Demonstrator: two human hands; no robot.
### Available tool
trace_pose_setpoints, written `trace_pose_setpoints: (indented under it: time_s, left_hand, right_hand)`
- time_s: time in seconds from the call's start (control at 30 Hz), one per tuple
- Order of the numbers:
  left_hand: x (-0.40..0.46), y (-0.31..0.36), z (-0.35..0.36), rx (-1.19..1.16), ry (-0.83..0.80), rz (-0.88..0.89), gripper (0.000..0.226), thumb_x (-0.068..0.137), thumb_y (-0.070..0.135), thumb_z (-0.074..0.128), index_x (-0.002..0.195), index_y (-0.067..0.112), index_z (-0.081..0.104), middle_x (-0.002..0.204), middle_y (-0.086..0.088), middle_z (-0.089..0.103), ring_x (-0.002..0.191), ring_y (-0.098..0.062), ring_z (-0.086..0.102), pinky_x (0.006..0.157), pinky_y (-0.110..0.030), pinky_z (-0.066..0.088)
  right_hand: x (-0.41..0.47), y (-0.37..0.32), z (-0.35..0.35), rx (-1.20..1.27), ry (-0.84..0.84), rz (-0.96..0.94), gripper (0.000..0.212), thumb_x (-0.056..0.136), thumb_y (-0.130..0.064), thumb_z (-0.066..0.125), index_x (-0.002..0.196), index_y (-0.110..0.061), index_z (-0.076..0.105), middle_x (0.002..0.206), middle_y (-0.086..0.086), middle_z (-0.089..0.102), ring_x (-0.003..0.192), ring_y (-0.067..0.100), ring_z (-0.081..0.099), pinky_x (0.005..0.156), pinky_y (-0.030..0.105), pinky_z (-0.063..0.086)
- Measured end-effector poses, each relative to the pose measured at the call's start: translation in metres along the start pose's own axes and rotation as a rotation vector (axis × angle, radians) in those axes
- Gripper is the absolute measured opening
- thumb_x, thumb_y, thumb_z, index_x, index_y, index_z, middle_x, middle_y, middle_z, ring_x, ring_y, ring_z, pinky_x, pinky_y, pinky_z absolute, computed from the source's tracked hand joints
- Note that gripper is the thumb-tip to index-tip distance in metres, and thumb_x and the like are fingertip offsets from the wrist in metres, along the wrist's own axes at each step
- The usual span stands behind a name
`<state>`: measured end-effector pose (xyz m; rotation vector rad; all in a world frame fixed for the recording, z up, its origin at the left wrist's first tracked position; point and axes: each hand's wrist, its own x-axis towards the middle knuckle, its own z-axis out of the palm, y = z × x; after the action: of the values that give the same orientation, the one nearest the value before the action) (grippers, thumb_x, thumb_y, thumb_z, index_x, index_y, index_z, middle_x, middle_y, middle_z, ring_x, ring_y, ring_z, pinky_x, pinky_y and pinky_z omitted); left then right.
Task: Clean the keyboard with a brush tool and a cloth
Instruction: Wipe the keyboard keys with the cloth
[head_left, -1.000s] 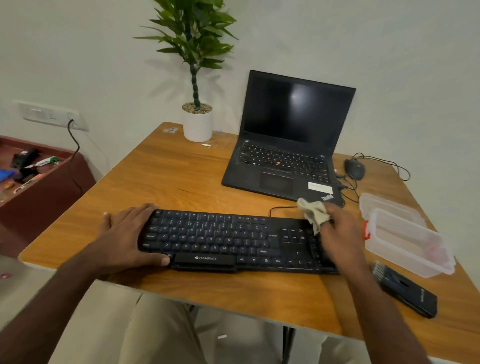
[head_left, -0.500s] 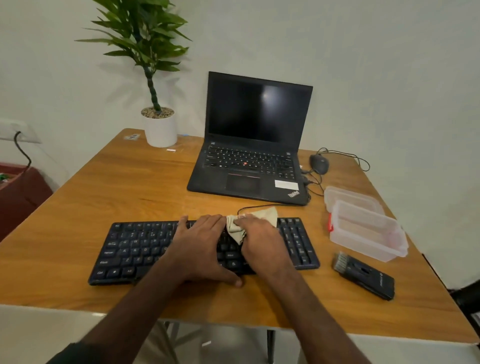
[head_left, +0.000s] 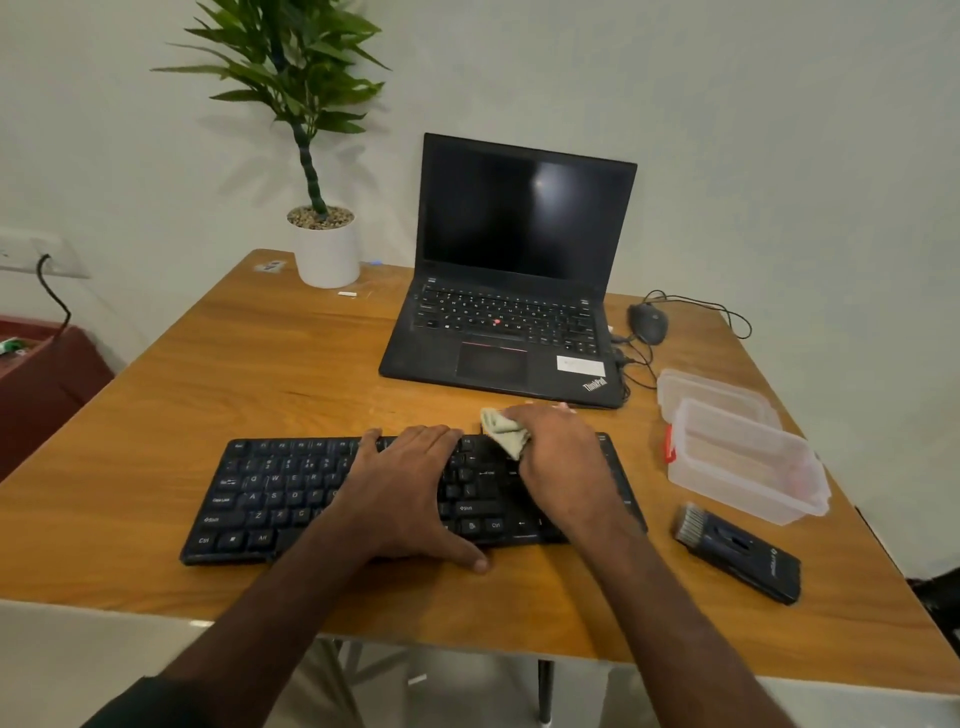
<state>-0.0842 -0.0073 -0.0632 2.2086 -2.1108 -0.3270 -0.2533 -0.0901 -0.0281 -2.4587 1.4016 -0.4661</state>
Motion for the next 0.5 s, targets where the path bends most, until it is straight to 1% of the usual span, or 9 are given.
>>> trace_pose_setpoints:
  time_s: [0.07, 0.1, 0.17, 0.23, 0.33, 0.37, 0.4, 0.47, 0.5]
  left_hand:
    - [-0.001, -0.001, 0.0, -0.001, 0.01, 0.013, 0.144, 0.043, 0.101, 0.053, 0.157, 0.026, 0.01, 0.165, 0.009, 0.016, 0.15, -0.012, 0.014, 0.121, -0.059, 0.005]
    - [-0.001, -0.002, 0.001, -0.004, 0.015, 0.018, 0.143, 0.043, 0.101, 0.053, 0.157, 0.027, 0.011, 0.164, 0.01, 0.017, 0.15, -0.011, 0.015, 0.121, -0.059, 0.006]
    - [0.0, -0.004, 0.001, -0.009, 0.017, 0.019, 0.143, 0.042, 0.102, 0.052, 0.157, 0.028, 0.01, 0.164, 0.01, 0.018, 0.149, -0.011, 0.016, 0.121, -0.059, 0.006]
    - [0.001, -0.004, 0.002, -0.013, 0.006, 0.014, 0.145, 0.041, 0.103, 0.051, 0.157, 0.028, 0.008, 0.164, 0.009, 0.017, 0.15, -0.012, 0.015, 0.121, -0.059, 0.006]
    - [0.002, -0.005, 0.003, -0.023, 0.0, 0.015, 0.146, 0.04, 0.104, 0.051, 0.157, 0.028, 0.007, 0.165, 0.009, 0.015, 0.15, -0.012, 0.014, 0.121, -0.059, 0.005]
    - [0.002, -0.005, 0.003, -0.024, -0.001, 0.015, 0.146, 0.04, 0.104, 0.05, 0.157, 0.028, 0.007, 0.165, 0.009, 0.016, 0.15, -0.012, 0.015, 0.121, -0.06, 0.005]
    - [0.002, -0.005, 0.003, -0.023, -0.002, 0.012, 0.146, 0.04, 0.104, 0.05, 0.157, 0.028, 0.007, 0.165, 0.009, 0.016, 0.15, -0.012, 0.015, 0.121, -0.06, 0.006]
    - [0.002, -0.003, 0.002, -0.02, -0.006, 0.007, 0.147, 0.039, 0.104, 0.051, 0.157, 0.028, 0.008, 0.165, 0.009, 0.016, 0.15, -0.013, 0.015, 0.121, -0.06, 0.006]
    - [0.002, -0.002, 0.001, -0.02, -0.005, 0.004, 0.147, 0.039, 0.103, 0.051, 0.157, 0.028, 0.008, 0.165, 0.009, 0.016, 0.15, -0.013, 0.015, 0.121, -0.06, 0.006]
  right_hand:
    - [-0.006, -0.013, 0.014, -0.065, -0.087, -0.082, 0.046, 0.095, -0.007, 0.052, 0.137, -0.024, 0.056, 0.139, -0.002, 0.059, 0.129, 0.017, 0.048, 0.12, 0.038, 0.027]
    - [-0.01, -0.014, 0.017, -0.105, -0.105, -0.104, 0.048, 0.095, -0.006, 0.051, 0.139, -0.024, 0.054, 0.144, -0.003, 0.055, 0.134, 0.016, 0.044, 0.123, 0.037, 0.018]
    - [-0.012, -0.005, 0.014, -0.152, -0.107, -0.081, 0.049, 0.096, -0.008, 0.053, 0.141, -0.026, 0.051, 0.148, -0.004, 0.052, 0.139, 0.014, 0.041, 0.124, 0.037, 0.011]
    - [-0.014, 0.009, 0.005, -0.189, -0.101, -0.059, 0.048, 0.094, -0.011, 0.057, 0.14, -0.026, 0.052, 0.145, -0.004, 0.054, 0.134, 0.013, 0.046, 0.126, 0.038, 0.01]
    - [-0.012, 0.028, -0.015, -0.277, -0.117, 0.003, 0.046, 0.092, -0.013, 0.062, 0.136, -0.025, 0.055, 0.138, -0.002, 0.06, 0.128, 0.014, 0.052, 0.125, 0.038, 0.013]
    - [-0.01, 0.031, -0.02, -0.295, -0.121, 0.024, 0.044, 0.092, -0.013, 0.062, 0.135, -0.025, 0.057, 0.135, -0.001, 0.062, 0.125, 0.015, 0.054, 0.123, 0.038, 0.018]
    - [-0.008, 0.032, -0.022, -0.282, -0.115, 0.04, 0.042, 0.093, -0.012, 0.061, 0.133, -0.025, 0.058, 0.13, 0.0, 0.065, 0.121, 0.016, 0.056, 0.12, 0.038, 0.026]
    - [-0.005, 0.022, -0.019, -0.17, -0.046, 0.03, 0.036, 0.095, -0.013, 0.06, 0.128, -0.025, 0.062, 0.121, 0.001, 0.069, 0.113, 0.018, 0.059, 0.105, 0.037, 0.044]
    - [-0.005, 0.014, -0.015, -0.088, -0.003, 0.011, 0.035, 0.095, -0.012, 0.058, 0.127, -0.024, 0.064, 0.119, 0.001, 0.069, 0.11, 0.018, 0.059, 0.099, 0.035, 0.048]
